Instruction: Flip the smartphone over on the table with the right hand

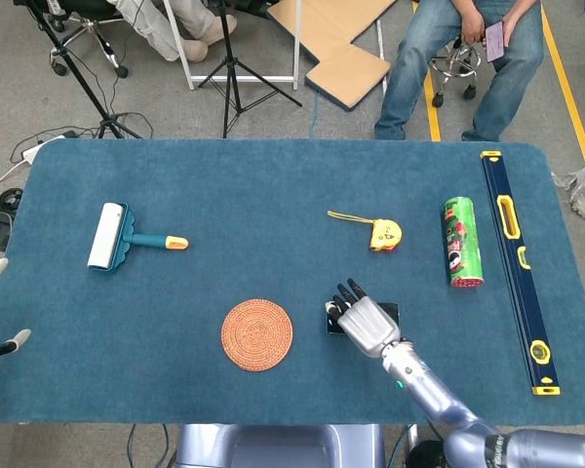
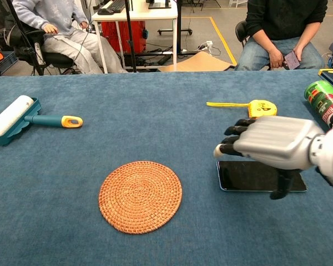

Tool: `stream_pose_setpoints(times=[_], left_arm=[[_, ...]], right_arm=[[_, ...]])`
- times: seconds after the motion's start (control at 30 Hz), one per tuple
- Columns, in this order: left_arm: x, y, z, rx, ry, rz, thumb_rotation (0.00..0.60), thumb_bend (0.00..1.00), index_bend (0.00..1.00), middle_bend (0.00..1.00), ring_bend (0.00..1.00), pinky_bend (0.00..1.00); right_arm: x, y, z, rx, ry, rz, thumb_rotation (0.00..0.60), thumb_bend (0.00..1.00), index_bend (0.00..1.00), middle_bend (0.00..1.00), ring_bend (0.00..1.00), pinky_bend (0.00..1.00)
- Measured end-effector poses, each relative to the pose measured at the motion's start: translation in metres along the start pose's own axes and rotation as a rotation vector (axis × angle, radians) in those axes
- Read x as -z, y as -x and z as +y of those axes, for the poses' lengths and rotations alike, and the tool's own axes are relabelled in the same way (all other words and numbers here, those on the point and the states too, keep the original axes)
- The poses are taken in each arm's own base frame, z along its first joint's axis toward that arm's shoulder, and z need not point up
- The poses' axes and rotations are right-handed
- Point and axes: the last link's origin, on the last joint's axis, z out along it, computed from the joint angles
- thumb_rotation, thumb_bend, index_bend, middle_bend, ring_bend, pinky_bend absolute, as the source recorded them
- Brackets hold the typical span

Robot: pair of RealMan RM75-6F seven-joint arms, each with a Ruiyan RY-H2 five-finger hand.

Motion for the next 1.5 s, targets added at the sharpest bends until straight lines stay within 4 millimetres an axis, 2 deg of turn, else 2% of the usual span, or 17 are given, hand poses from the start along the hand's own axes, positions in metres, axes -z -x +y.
stream_pose_setpoints(times=[0.3, 0.53, 0.97, 1.1, 1.23, 1.5], left_arm=[[0.0, 0.001, 0.002, -0.002, 0.006, -0.005, 0.6, 0.0, 0.0, 0.0, 0.0, 0.0], [-0.001, 0.001, 0.001, 0.0, 0.003, -0.006, 0.6, 0.0, 0.0, 0.0, 0.0, 0.0], [0.0, 0.001, 0.003, -0.003, 0.009, -0.002, 0.6, 0.0, 0.0, 0.0, 0.0, 0.0], [0.0, 0.001, 0.002, -0.002, 0.007, -0.003, 0.6, 0.0, 0.0, 0.0, 0.0, 0.0], [-0.001, 0.001, 0.002, -0.003, 0.006, -0.005, 0.6, 0.0, 0.0, 0.0, 0.0, 0.0], [-0.001, 0.002, 0.002, -0.005, 0.007, -0.007, 0.6, 0.0, 0.0, 0.0, 0.0, 0.0]], right_arm=[[-0.028, 0.0, -0.012, 0.047, 0.054, -0.048, 0.6, 0.0, 0.22, 0.22, 0.0, 0.0], [-0.031, 0.002, -0.01, 0.045, 0.102, -0.086, 0.6, 0.0, 0.24, 0.25, 0.0, 0.0], [-0.039, 0.008, -0.013, -0.088, 0.137, -0.113, 0.6, 0.0, 0.26, 0.27, 0.0, 0.0], [-0.043, 0.012, -0.014, -0.097, 0.162, -0.115, 0.6, 0.0, 0.32, 0.35, 0.01, 0.0], [-0.045, 0.014, -0.015, -0.101, 0.168, -0.107, 0.6, 0.12, 0.42, 0.45, 0.08, 0.0], [-0.044, 0.004, -0.015, -0.201, 0.151, -0.018, 0.6, 0.16, 0.44, 0.48, 0.15, 0.0]])
